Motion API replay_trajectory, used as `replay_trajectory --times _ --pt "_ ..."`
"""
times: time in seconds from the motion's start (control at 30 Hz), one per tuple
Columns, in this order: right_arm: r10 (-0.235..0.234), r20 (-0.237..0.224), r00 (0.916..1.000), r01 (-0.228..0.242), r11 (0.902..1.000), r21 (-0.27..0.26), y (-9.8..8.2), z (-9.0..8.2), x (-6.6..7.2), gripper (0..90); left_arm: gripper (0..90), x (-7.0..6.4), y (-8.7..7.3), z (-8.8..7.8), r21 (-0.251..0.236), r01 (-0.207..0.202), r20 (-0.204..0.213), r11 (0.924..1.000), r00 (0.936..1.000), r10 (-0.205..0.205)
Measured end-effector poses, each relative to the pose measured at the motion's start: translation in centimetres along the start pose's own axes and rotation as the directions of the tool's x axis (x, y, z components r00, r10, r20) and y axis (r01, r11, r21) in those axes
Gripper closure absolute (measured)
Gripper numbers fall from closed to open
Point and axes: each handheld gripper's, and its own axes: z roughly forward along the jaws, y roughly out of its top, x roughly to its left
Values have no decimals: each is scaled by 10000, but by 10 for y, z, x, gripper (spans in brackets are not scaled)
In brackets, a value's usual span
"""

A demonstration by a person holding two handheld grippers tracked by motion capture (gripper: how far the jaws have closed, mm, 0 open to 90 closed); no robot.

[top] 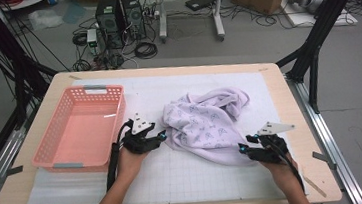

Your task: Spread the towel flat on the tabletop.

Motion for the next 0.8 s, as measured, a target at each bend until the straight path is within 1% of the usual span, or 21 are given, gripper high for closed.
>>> replay_trajectory --times 0.07,0.1,0.17,0.2,0.23,0.27,0.3,0.33,0.37,0.4,0.43,0.47,0.5,0.53,0.6,0.63,0.67,0.7,0.73,0.77,0.8 --pt "77 -65 9999 -77 9999 95 7 14 0 456 497 2 0 9 330 200 37 9993 9998 -202" --pt "141 -39 9999 -140 9999 95 9 20 -1 439 495 2 1 15 549 231 12 9982 9997 -232" --pt "263 84 9996 -265 9993 260 12 29 -1 437 486 0 2 25 831 302 156 9961 9994 -316" --pt "215 234 9995 -225 9989 402 13 34 -1 441 491 -3 3 30 961 236 216 9951 9994 -258" --pt "222 384 9990 -242 9983 526 12 37 0 450 521 -7 4 34 1329 -155 230 9910 9997 126" --pt "413 358 9985 -429 9981 433 12 38 -1 490 600 -12 5 36 1478 -614 226 9871 9980 587" --pt "525 372 9979 -539 9978 378 11 38 0 539 663 -15 7 36 1504 -873 354 9848 9959 828" --pt "537 278 9982 -547 9978 361 11 37 0 637 790 -19 8 36 1611 -1153 426 9802 9930 1098" --pt "618 -50 9981 -616 9974 379 10 36 0 734 830 -22 9 36 1697 -1394 305 9756 9902 1362" --pt "606 -184 9980 -597 9973 420 10 34 1 781 847 -23 9 34 1758 -1420 299 9741 9898 1389" --pt "573 -255 9980 -562 9976 415 10 33 1 823 853 -22 9 32 1803 -1285 371 9752 9916 1238" --pt "594 -319 9977 -581 9975 409 9 30 1 836 855 -21 8 29 1743 -1159 460 9778 9929 1095" --pt "613 -356 9975 -599 9975 381 8 28 -1 841 857 -19 6 25 1612 -1007 523 9818 9943 934" --pt "727 -395 9966 -714 9969 324 6 24 -2 845 859 -18 3 19 1461 -860 609 9855 9951 779" --pt "817 -343 9961 -812 9966 168 2 15 -5 850 859 -16 -5 9 1301 -778 689 9884 9952 693" --pt "802 -244 9965 -800 9967 122 0 11 -6 850 859 -16 -9 3 1222 -627 797 9905 9954 532" --pt "852 -166 9962 -851 9963 78 -3 6 -9 850 859 -16 -12 -2 1157 -469 955 9922 9948 359" --pt "1015 -128 9947 -1015 9948 68 -5 1 -11 851 858 -17 -15 -7 1029 -335 1080 9941 9939 224" --pt "1100 -77 9939 -1099 9939 27 -7 -4 -14 851 857 -17 -17 -12 964 -214 1261 9951 9920 91" --pt "1215 -30 9926 -1215 9926 -36 -9 -9 -16 851 855 -18 -18 -16 961 -126 1451 9953 9894 -15" --pt "1257 -29 9921 -1258 9920 -131 -10 -13 -17 850 853 -20 -19 -20 990 -183 1607 9949 9870 22"
